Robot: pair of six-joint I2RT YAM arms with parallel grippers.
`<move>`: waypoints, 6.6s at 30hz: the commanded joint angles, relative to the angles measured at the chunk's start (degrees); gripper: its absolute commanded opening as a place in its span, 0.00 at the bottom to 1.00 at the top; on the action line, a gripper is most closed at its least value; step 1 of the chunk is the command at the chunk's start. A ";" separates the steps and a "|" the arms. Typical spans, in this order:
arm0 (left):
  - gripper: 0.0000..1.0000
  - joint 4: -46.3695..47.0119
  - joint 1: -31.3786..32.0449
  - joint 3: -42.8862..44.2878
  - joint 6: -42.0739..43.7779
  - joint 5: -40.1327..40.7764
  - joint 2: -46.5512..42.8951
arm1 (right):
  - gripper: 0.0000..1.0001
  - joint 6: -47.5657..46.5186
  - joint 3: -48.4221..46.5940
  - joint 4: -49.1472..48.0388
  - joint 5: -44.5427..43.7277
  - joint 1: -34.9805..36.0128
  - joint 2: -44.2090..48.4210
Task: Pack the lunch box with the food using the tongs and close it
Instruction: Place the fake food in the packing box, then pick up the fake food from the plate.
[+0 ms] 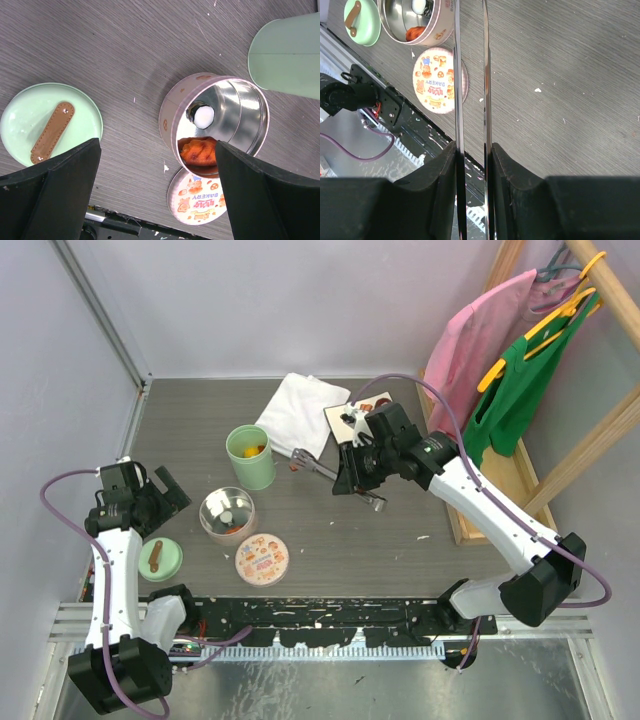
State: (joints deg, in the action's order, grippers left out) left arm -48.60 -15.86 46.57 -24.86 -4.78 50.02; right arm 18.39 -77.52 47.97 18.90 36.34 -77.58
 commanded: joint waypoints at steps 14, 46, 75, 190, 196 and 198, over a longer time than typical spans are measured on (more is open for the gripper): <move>0.98 1.71 0.19 0.41 -0.19 -0.29 -1.07 | 0.30 1.07 -2.68 -0.23 -1.58 1.78 3.28; 0.98 1.73 0.17 0.30 -0.29 0.56 -1.76 | 0.31 3.08 -5.87 -3.80 -1.02 15.29 -4.84; 0.98 1.67 0.21 0.35 -0.21 0.40 -1.91 | 0.31 5.05 -11.90 -6.57 -3.59 22.79 -14.38; 0.98 1.67 0.30 0.36 -0.25 0.39 -1.80 | 0.53 -1.02 -0.60 1.50 -28.49 -2.89 0.66; 0.98 1.75 0.30 0.28 -0.19 0.29 -1.77 | 0.53 -3.51 0.30 2.31 -31.97 -7.12 -3.64; 0.98 1.75 0.29 0.29 -0.19 0.29 -1.86 | 0.53 -4.20 -0.38 2.31 -34.74 -7.77 -5.33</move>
State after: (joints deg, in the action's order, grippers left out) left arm -48.62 -15.75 46.57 -24.86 -4.32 48.51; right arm 16.78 -76.93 51.11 -10.31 29.58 -80.68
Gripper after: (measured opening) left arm 0.980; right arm 0.529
